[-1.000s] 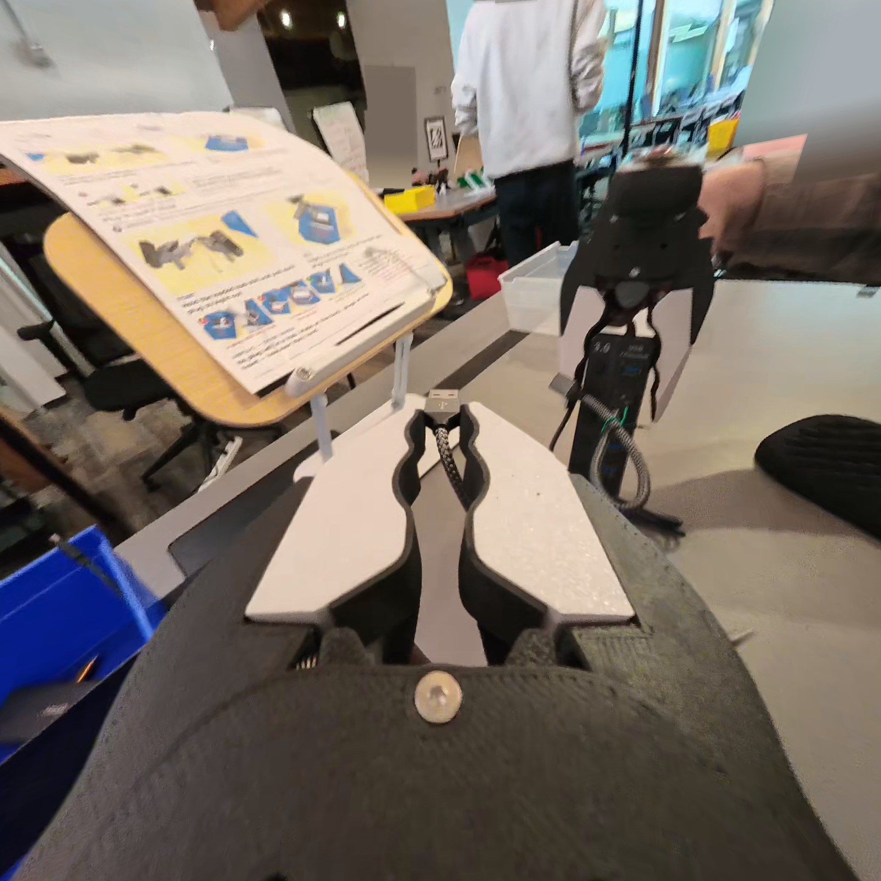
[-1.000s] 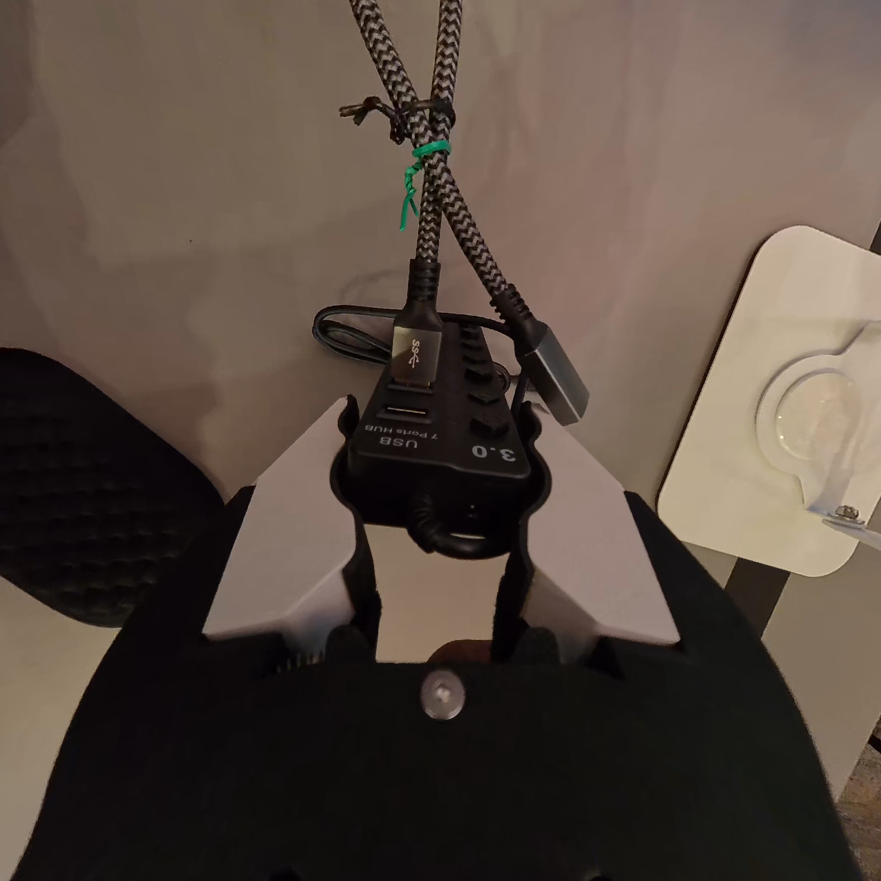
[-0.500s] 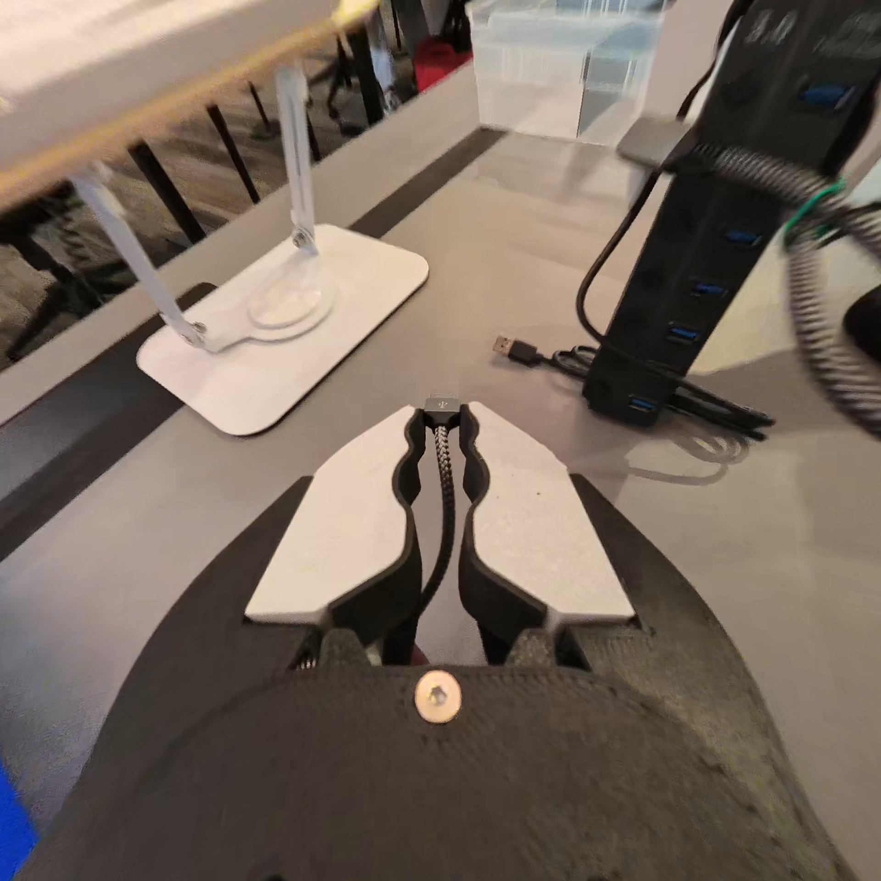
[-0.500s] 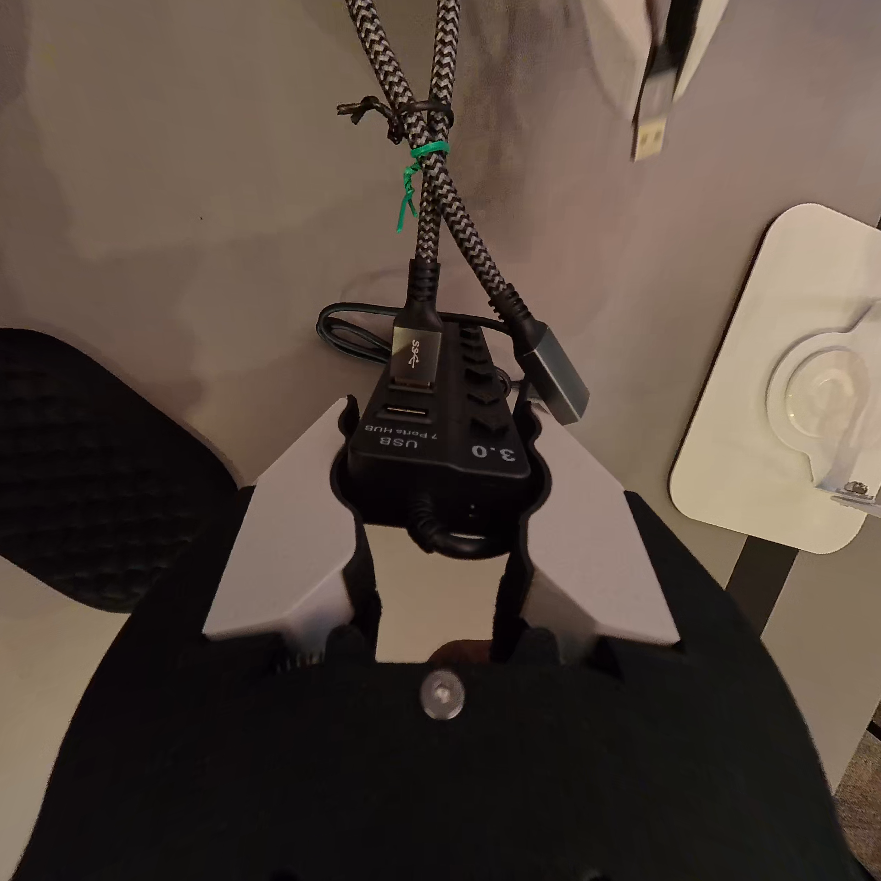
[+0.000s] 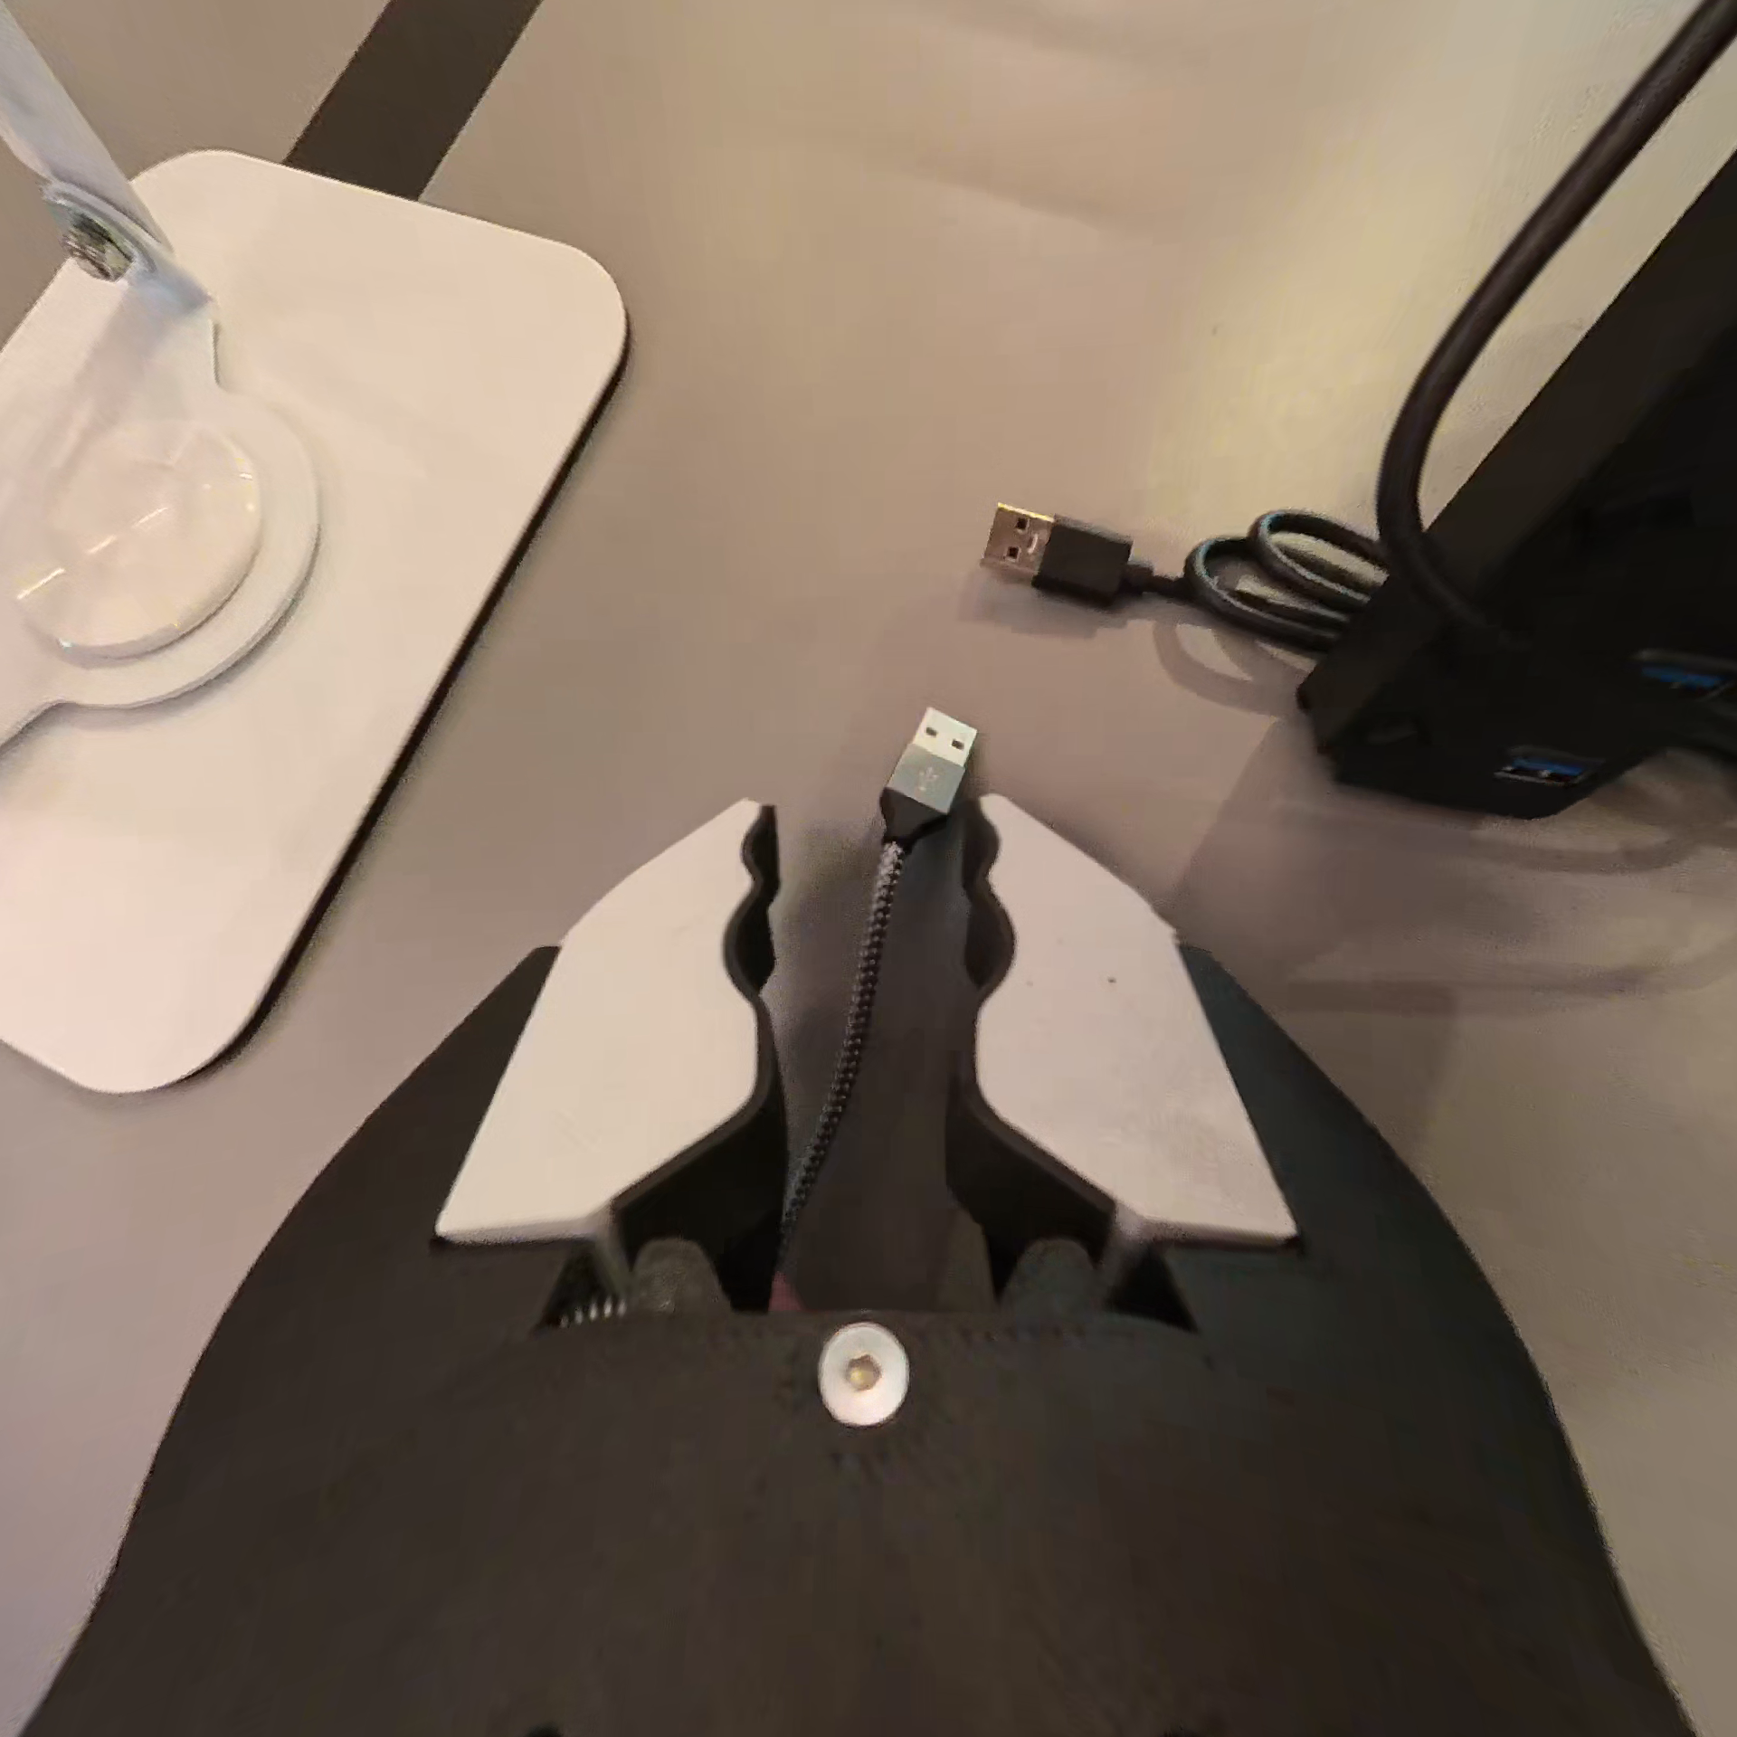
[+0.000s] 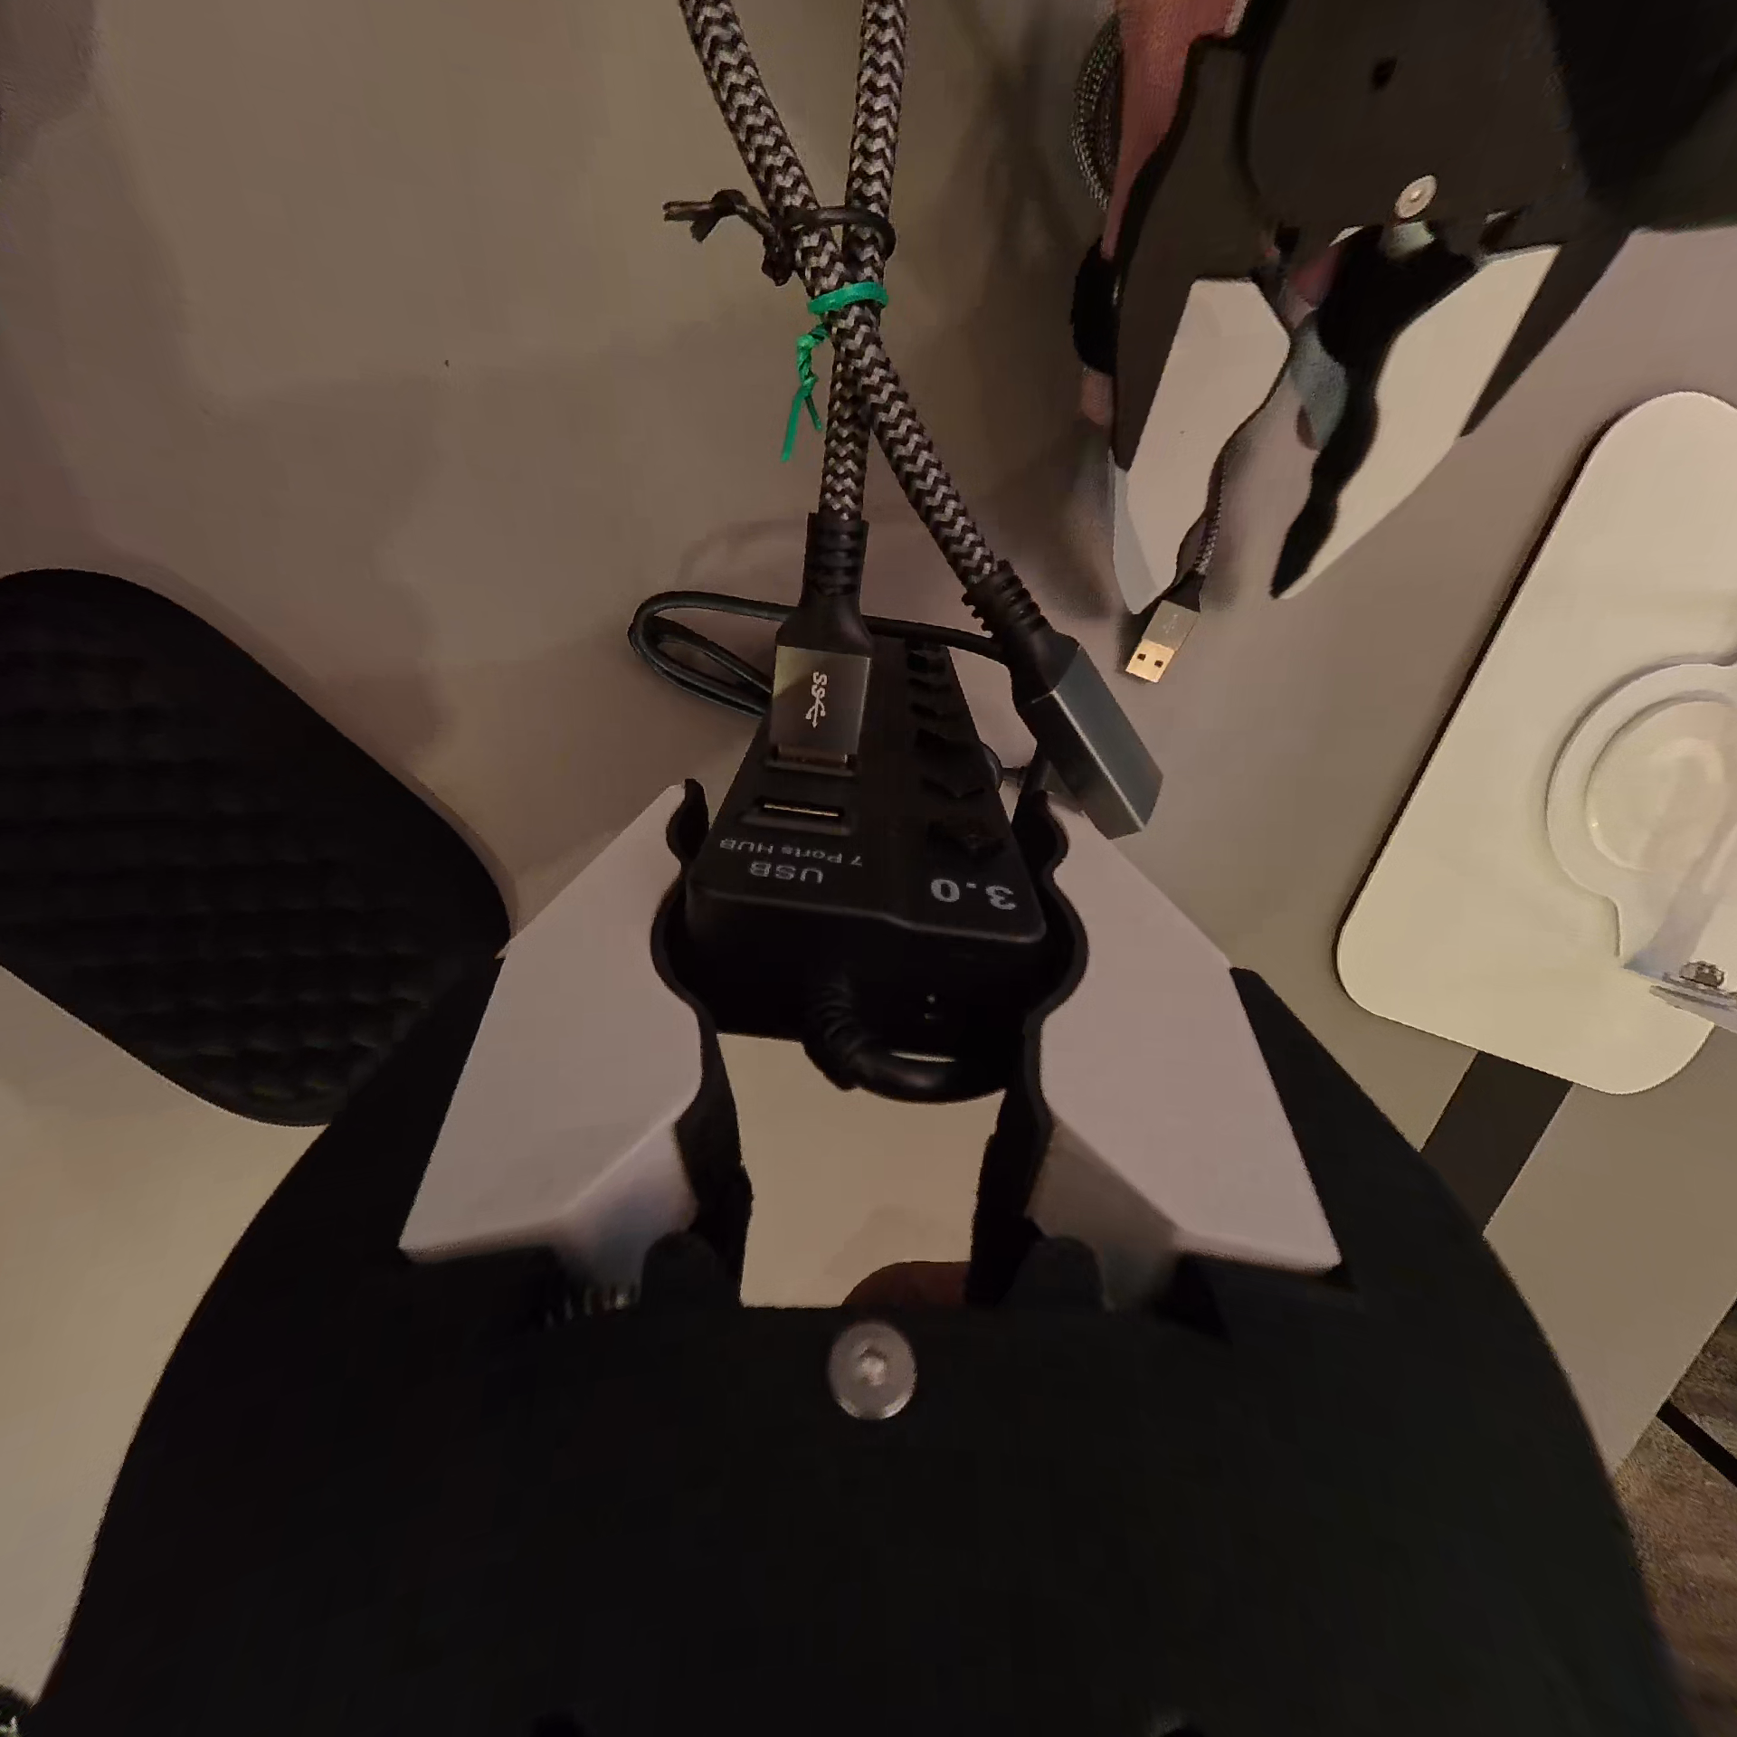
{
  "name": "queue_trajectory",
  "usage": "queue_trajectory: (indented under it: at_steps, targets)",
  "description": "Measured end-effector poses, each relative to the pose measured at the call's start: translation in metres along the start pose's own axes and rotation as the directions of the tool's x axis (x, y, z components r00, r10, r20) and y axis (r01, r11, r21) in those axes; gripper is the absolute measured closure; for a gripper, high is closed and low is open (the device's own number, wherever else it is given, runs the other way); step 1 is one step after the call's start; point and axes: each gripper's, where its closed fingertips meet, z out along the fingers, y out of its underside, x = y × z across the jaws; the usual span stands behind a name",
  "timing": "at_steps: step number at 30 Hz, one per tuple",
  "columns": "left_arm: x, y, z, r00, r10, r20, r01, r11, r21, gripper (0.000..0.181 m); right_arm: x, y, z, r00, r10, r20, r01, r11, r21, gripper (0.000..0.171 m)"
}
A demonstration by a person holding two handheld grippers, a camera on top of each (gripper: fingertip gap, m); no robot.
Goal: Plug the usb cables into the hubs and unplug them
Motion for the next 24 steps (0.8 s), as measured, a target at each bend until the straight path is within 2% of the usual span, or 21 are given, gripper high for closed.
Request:
queue_trajectory:
  at_steps: [4,10,17,21,24]
  targets:
    - [-0.009,-0.011,-0.020,0.999,-0.038,0.025,0.036,0.997,0.069,0.127,0.000,-0.001,0.000,1.000,-0.008,0.009,0.008,1.000,-0.009,0.105]
    - [-0.029,-0.030,-0.071,0.991,-0.101,0.084,0.080,0.972,0.220,0.124,0.001,-0.002,0.001,1.000,-0.011,0.017,0.011,1.000,-0.026,0.105]
    - [-0.028,-0.071,-0.143,0.987,-0.118,0.111,0.049,0.870,0.490,0.136,0.003,-0.005,0.002,0.999,-0.011,0.033,0.013,0.999,-0.048,0.106]
    - [-0.006,-0.093,-0.168,0.993,-0.083,0.078,0.024,0.825,0.564,0.137,0.004,-0.007,0.002,0.999,-0.011,0.038,0.014,0.998,-0.059,0.106]
    - [0.028,-0.110,-0.179,1.000,-0.004,-0.018,0.014,0.793,0.609,0.147,0.004,-0.007,0.002,0.999,-0.008,0.045,0.010,0.998,-0.064,0.106]
